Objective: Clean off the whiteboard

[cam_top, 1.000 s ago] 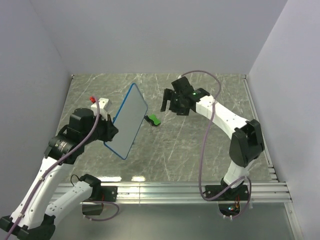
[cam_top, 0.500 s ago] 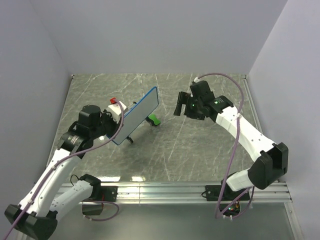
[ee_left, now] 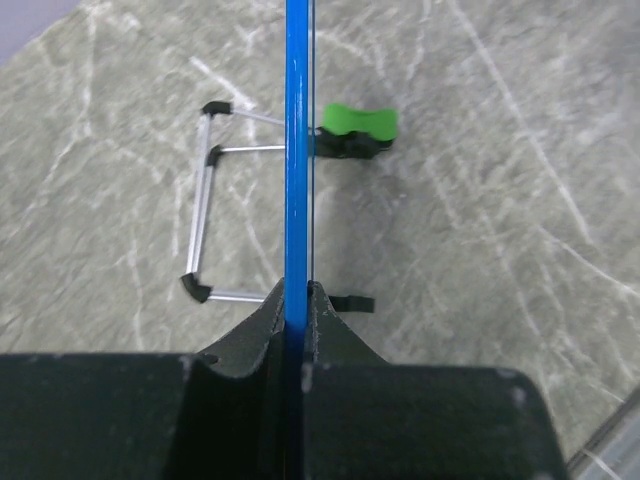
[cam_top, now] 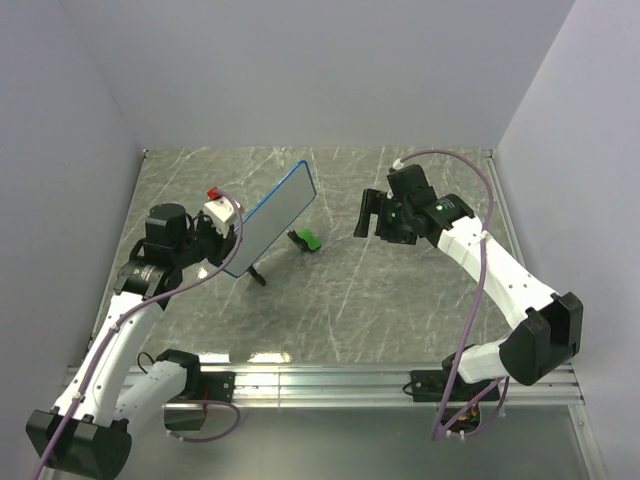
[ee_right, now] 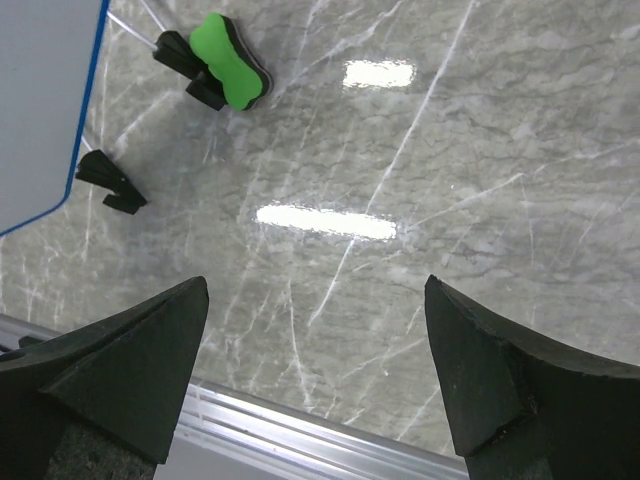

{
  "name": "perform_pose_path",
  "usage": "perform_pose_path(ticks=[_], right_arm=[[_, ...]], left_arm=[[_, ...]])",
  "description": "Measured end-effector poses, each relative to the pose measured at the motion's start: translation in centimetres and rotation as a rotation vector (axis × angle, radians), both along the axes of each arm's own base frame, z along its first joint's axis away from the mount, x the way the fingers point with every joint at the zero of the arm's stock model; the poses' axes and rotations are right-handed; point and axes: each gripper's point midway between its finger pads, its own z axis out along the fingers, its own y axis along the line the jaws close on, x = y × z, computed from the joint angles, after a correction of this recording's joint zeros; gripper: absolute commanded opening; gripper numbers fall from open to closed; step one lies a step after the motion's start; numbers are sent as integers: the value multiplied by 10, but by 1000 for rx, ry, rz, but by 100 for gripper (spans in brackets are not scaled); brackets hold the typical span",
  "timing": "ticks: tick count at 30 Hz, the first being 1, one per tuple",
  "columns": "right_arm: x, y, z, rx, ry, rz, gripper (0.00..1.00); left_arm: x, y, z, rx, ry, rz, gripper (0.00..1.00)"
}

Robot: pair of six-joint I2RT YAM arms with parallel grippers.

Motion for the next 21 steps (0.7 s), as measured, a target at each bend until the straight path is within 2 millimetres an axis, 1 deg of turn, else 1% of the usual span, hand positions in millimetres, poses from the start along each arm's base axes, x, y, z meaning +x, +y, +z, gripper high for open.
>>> perform_pose_path(ticks=[4, 7, 13, 21], right_arm=[[2, -5, -1, 1, 7, -8, 95], [3, -7, -1, 3, 8, -12, 95], [3, -8, -2, 4, 10, -7, 95], [5, -9, -8, 4, 32, -7, 95]], left_arm=[[-6, -9, 1, -28, 11, -55, 0], [-9, -12, -1, -35, 25, -77, 0], [-11, -11, -8, -18, 48, -81, 0], [-12, -11, -26, 13, 108, -98, 0]])
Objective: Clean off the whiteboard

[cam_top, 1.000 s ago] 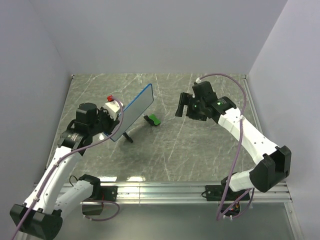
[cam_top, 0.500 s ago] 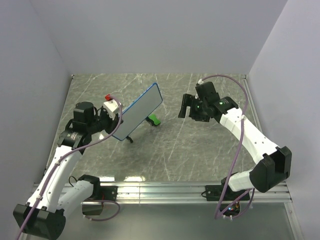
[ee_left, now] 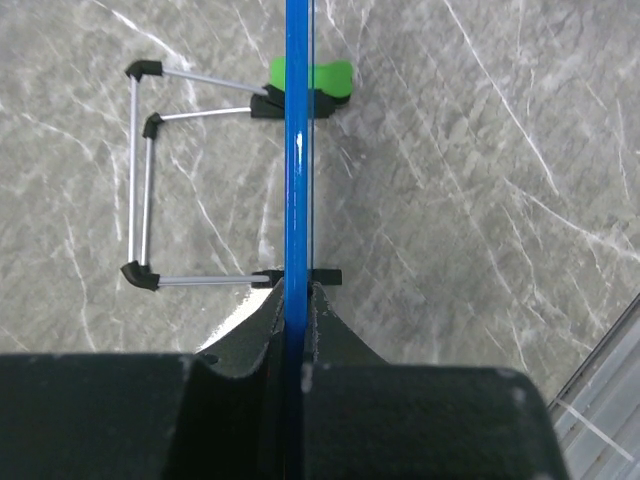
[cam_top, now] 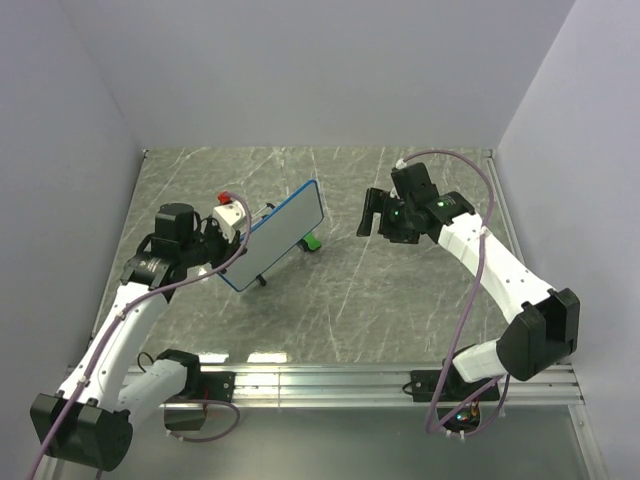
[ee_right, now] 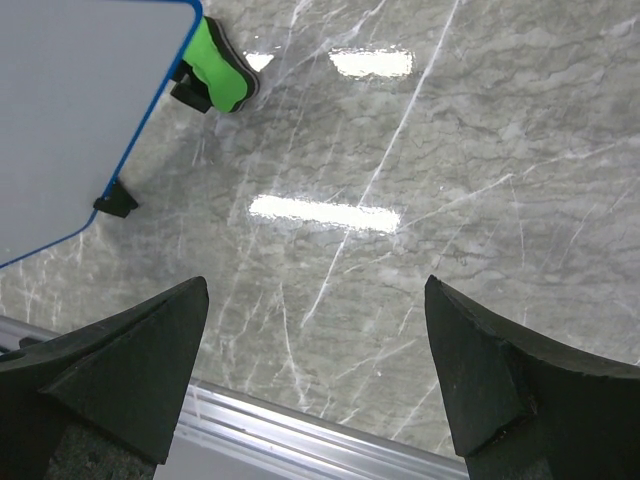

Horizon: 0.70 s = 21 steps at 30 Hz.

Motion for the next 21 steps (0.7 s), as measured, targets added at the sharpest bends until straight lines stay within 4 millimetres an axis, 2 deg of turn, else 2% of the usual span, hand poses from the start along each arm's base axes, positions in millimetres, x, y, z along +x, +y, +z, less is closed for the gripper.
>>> perform_pose_path(ticks=[5, 17, 21], right_arm=[[2, -3, -2, 1, 7, -10, 95], [5, -1, -18, -11, 57, -7, 95], [6, 0, -20, -7, 66, -5, 95]], left_arm=[[-1, 1, -10, 13, 22, -7, 0], [7, 0, -10, 18, 28, -1, 0], [11, -1, -10, 17, 37, -3, 4]])
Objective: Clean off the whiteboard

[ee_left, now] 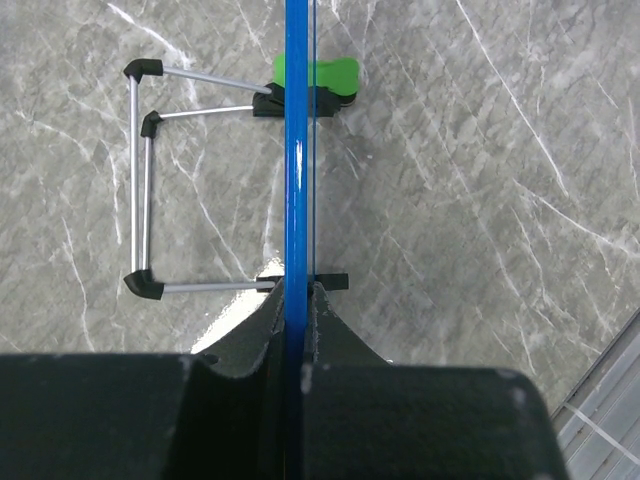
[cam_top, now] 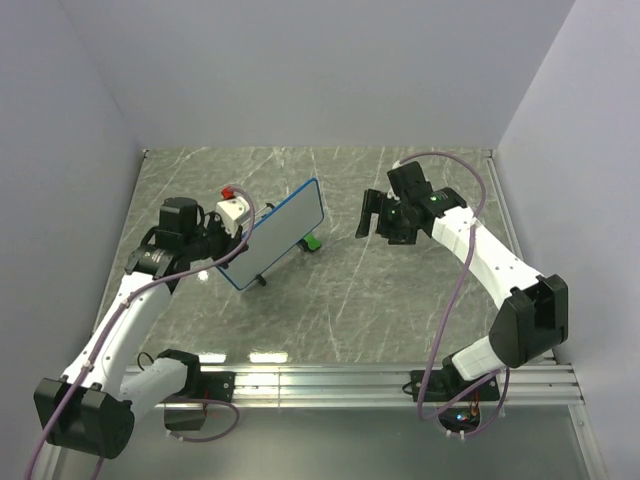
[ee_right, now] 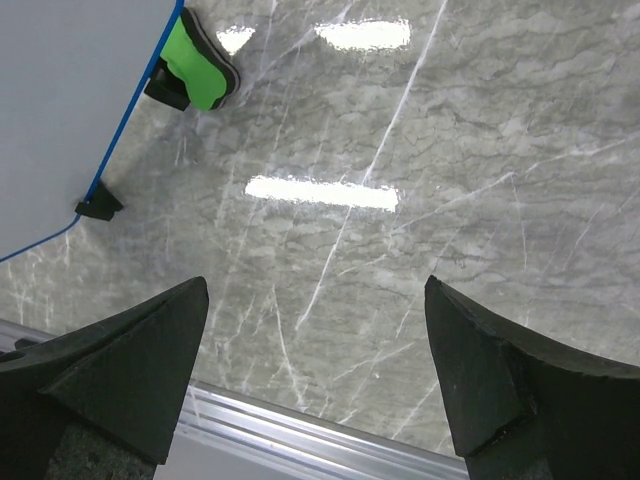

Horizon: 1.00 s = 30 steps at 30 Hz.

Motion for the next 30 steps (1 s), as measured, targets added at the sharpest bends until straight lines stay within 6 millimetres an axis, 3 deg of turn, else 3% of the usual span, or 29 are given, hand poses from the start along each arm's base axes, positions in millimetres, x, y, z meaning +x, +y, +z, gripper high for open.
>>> perform_pose_path(ticks=[7, 13, 17, 22, 25, 30], right_arm=[[6, 3, 3, 9, 1, 2, 95], [7, 6, 2, 20, 16, 10, 95], [4, 7, 1, 28, 31, 10, 95], [1, 9, 0, 42, 52, 10, 95], [3, 13, -2, 47, 70, 14, 95], [9, 19, -4, 56, 85, 20, 95]], left_arm=[[7, -2, -1, 0, 28, 6, 3], [12, 0, -1, -1, 54, 37, 17], [26, 2, 1, 6, 32, 63, 23], [43, 0, 0, 20, 43, 73, 22], [53, -4, -2, 32, 55, 71, 28], [69, 3, -10, 83, 67, 120, 55]])
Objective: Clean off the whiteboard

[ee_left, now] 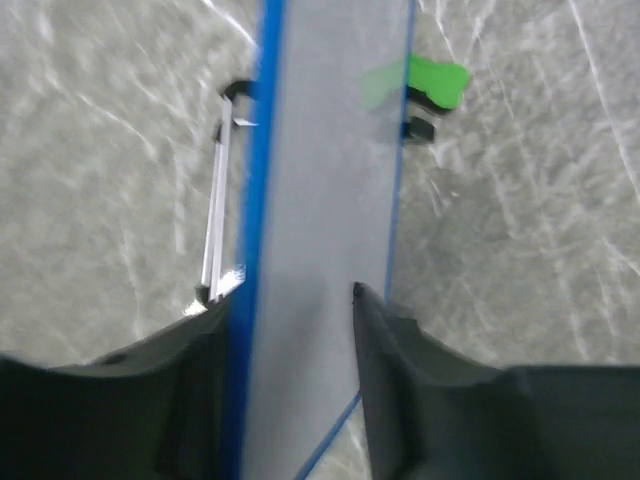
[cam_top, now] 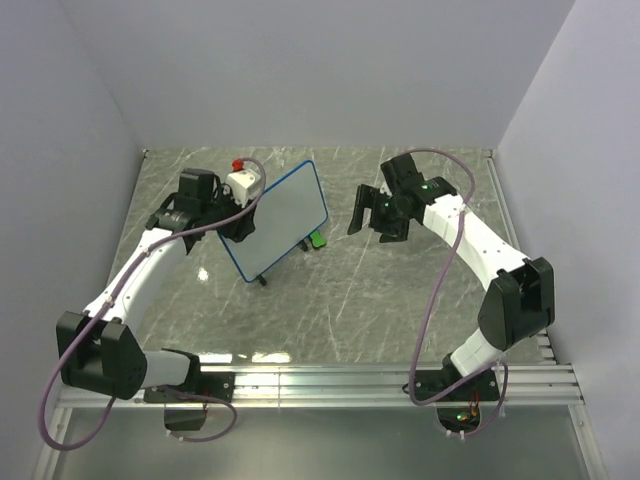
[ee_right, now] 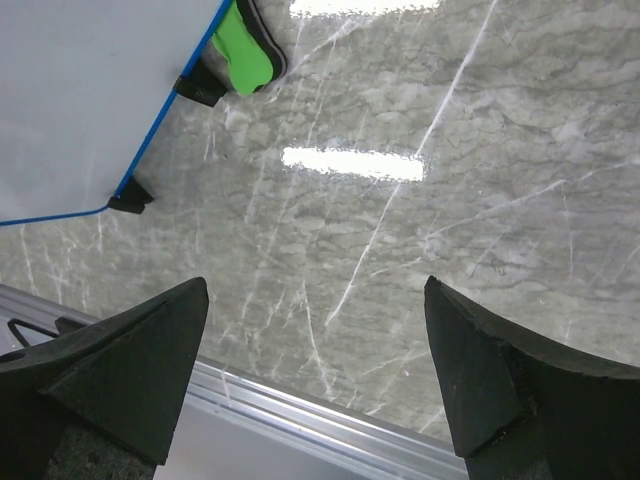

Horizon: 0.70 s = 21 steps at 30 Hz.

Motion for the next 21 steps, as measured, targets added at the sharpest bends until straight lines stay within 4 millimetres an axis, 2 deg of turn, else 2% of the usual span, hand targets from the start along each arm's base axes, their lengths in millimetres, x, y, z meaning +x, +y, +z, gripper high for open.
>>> perform_pose_path(ticks=[4, 7, 8, 9, 16, 21], right_arm=[[3, 0, -2, 4, 10, -2, 95], [5, -4, -5, 7, 21, -14, 95], [6, -6, -6, 7, 24, -19, 95], [7, -7, -6, 7, 25, -23, 95], [9, -9, -6, 15, 27, -30, 95], [8, -8, -5, 20, 29, -30, 95]], left_arm=[[-15, 4, -26, 33, 111, 21, 59], [-27, 8, -41, 57, 179, 28, 73], [-29, 9, -42, 59, 187, 34, 82], [-30, 10, -43, 61, 195, 40, 84], [-34, 25, -50, 113, 233, 129, 87], [-45, 43, -57, 171, 258, 207, 91]])
